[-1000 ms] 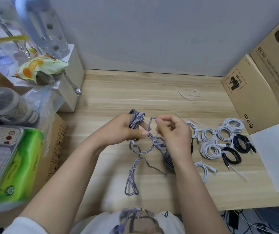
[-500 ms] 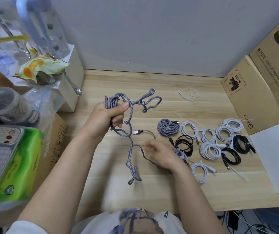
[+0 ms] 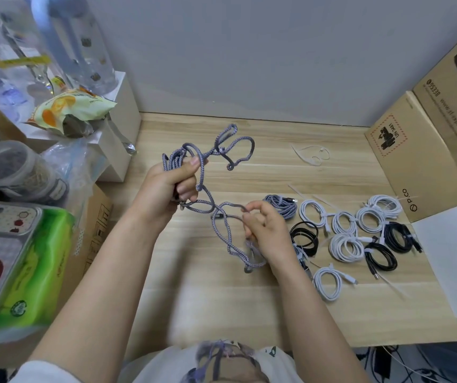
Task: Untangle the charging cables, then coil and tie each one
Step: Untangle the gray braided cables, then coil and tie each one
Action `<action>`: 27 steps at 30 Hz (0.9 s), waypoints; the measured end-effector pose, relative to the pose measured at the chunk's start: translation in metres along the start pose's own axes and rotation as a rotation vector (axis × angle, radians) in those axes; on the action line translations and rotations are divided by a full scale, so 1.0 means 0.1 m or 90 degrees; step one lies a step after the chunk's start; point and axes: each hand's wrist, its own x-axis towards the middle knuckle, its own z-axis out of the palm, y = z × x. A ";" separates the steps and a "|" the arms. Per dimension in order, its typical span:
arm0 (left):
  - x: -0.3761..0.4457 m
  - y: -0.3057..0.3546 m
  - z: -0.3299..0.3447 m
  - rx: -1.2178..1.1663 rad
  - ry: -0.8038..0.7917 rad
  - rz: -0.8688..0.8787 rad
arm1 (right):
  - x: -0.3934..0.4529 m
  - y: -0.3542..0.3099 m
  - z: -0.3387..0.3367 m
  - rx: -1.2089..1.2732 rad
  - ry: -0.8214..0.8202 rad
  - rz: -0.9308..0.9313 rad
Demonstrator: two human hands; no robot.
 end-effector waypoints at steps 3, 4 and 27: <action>-0.02 0.00 0.10 -0.132 0.003 -0.038 | -0.01 -0.09 0.03 -0.024 0.009 -0.032; -0.02 0.00 0.13 -0.177 0.006 -0.050 | -0.03 -0.11 0.06 -0.051 -0.017 -0.030; 0.02 0.02 -0.19 0.161 0.147 0.123 | -0.19 -0.50 0.08 -0.098 0.029 -0.056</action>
